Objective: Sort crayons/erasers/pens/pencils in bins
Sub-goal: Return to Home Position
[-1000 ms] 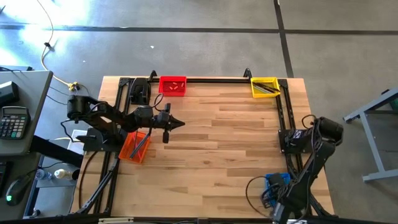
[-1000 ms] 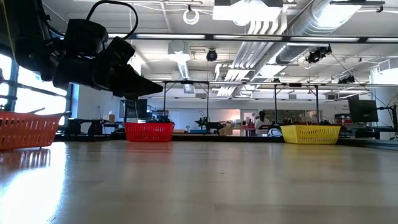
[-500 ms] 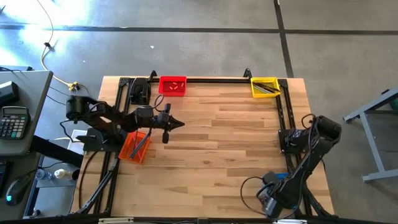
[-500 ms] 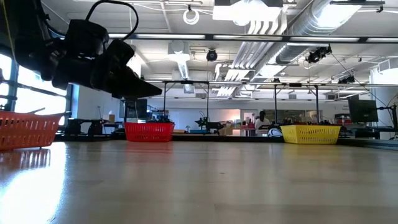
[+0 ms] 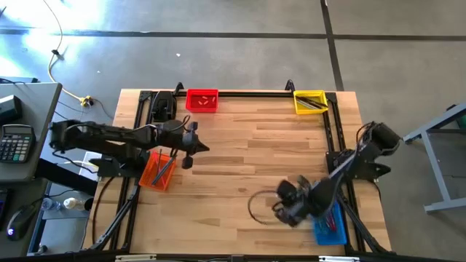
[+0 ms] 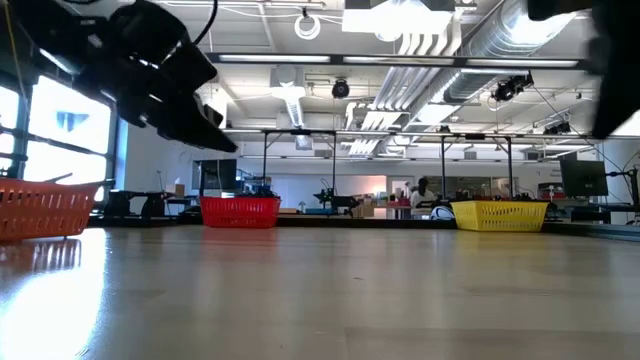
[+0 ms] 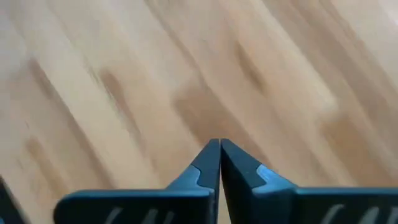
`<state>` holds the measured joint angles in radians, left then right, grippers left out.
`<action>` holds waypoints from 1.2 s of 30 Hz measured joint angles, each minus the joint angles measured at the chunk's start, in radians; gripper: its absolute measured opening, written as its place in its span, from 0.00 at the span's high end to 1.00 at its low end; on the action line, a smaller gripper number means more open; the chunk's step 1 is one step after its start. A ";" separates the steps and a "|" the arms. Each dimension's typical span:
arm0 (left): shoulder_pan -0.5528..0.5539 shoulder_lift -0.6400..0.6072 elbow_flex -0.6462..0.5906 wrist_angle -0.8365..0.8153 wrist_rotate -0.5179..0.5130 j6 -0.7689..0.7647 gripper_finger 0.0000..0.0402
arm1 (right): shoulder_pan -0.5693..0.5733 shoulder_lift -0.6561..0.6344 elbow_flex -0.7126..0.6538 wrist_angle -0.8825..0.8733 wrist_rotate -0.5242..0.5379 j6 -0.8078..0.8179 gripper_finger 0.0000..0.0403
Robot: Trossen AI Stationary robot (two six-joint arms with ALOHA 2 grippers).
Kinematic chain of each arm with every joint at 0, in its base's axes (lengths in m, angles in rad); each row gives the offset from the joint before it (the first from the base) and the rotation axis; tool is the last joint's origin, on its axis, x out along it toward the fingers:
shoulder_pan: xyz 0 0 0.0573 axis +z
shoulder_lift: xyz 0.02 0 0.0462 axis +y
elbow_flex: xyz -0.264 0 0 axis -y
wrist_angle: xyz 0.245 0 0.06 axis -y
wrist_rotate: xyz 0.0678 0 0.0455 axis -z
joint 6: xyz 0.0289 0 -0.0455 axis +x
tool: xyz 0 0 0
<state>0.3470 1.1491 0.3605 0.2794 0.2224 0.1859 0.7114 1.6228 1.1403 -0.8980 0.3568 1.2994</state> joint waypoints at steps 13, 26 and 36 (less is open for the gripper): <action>-0.214 0.057 0.350 -0.982 -0.268 -0.175 1.00 | -0.494 -0.175 -0.530 1.036 -0.157 -0.910 1.00; -0.268 0.220 0.388 -1.206 -0.438 -0.348 1.00 | -0.649 -0.174 -0.534 1.031 -0.321 -1.169 1.00; -0.235 0.218 0.400 -1.268 -0.465 -0.396 1.00 | -0.692 -0.174 -0.534 1.006 -0.369 -1.228 1.00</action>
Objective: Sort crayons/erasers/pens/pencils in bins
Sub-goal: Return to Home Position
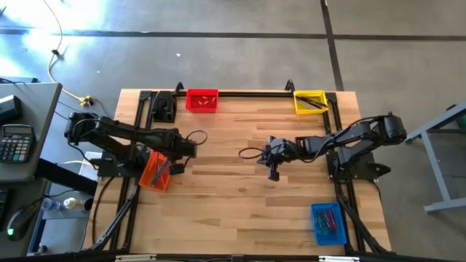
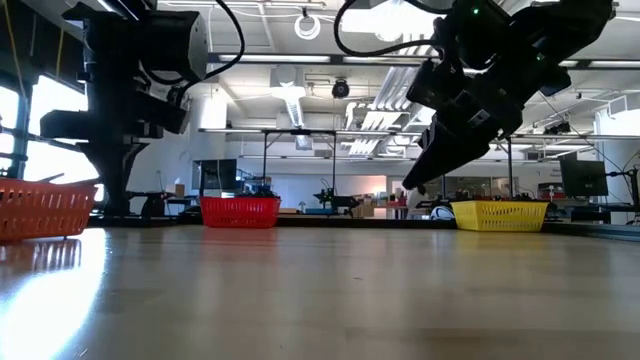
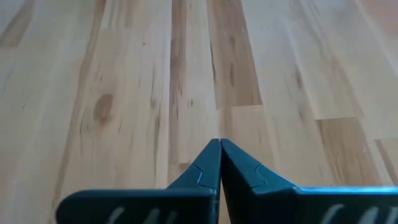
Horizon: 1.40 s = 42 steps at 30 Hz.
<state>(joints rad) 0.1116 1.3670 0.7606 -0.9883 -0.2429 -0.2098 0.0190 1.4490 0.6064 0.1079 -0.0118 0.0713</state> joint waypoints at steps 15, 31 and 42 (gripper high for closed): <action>-0.074 0.051 0.077 -0.024 0.199 0.174 1.00 | -0.002 0.000 0.000 -0.022 -0.001 -0.028 1.00; -0.025 0.079 0.077 -0.073 0.065 0.090 1.00 | -0.002 0.000 0.000 -0.031 -0.001 -0.028 1.00; 0.130 -0.156 0.005 0.387 0.208 0.175 1.00 | -0.037 -0.078 0.000 -0.026 0.018 -0.126 1.00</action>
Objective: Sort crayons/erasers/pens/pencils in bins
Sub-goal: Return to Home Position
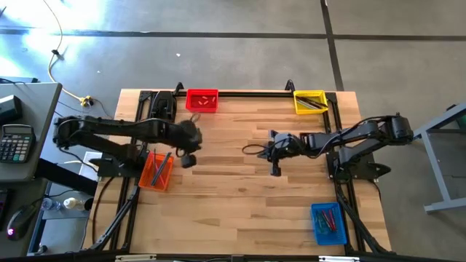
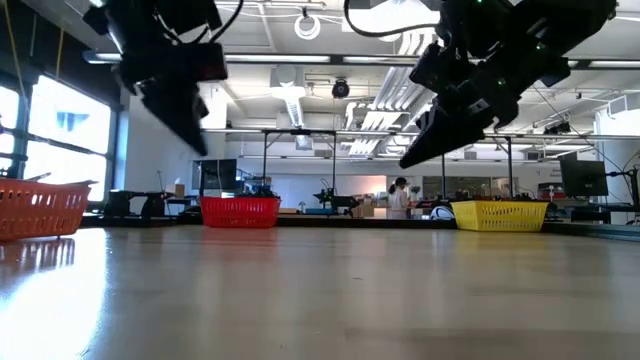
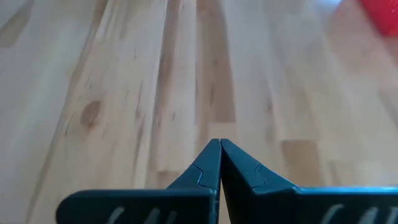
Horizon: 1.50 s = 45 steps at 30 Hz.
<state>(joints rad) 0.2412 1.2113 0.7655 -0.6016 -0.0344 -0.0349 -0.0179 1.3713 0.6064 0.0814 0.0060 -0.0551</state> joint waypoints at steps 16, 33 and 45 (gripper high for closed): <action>0.133 -0.067 -0.462 1.223 0.233 0.076 1.00 | -0.184 -0.002 -0.064 0.391 -0.087 -0.163 1.00; 0.165 -0.219 -0.535 1.254 0.234 0.073 1.00 | -0.137 -0.384 -0.544 0.762 0.128 0.014 1.00; 0.166 -0.422 -0.621 1.250 0.233 0.047 1.00 | -0.136 -0.808 -0.547 0.283 0.178 0.011 1.00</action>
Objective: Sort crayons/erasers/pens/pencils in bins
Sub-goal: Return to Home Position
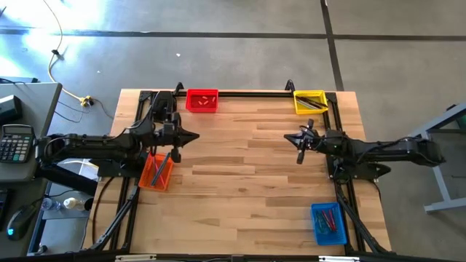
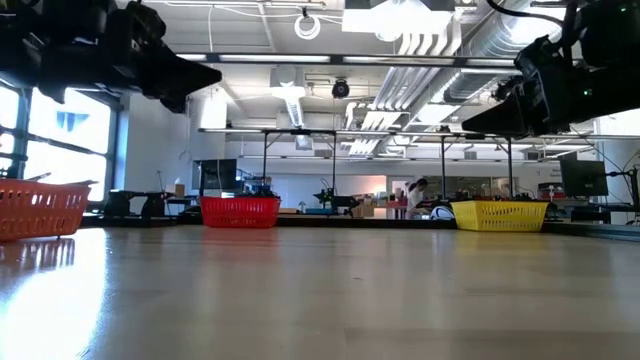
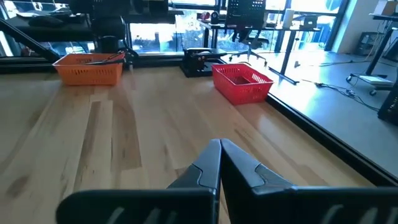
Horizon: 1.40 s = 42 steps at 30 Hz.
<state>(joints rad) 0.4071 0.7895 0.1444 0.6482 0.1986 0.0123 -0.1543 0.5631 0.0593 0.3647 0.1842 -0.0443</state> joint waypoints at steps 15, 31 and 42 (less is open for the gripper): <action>0.078 -0.234 -0.067 -0.096 0.019 -0.028 1.00 | 0.000 -0.420 0.000 -0.378 0.052 -0.016 1.00; 0.062 -0.303 -0.136 -0.082 0.016 -0.064 1.00 | 0.000 -0.555 0.002 -0.472 0.059 -0.022 1.00; 0.064 -0.538 -0.131 -0.304 -0.006 -0.049 1.00 | -0.002 -0.559 0.002 -0.473 0.072 -0.034 1.00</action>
<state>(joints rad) 0.4709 0.2514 0.0135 0.3442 0.1926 -0.0370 -0.1562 0.0044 0.0610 -0.1081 0.2564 -0.0788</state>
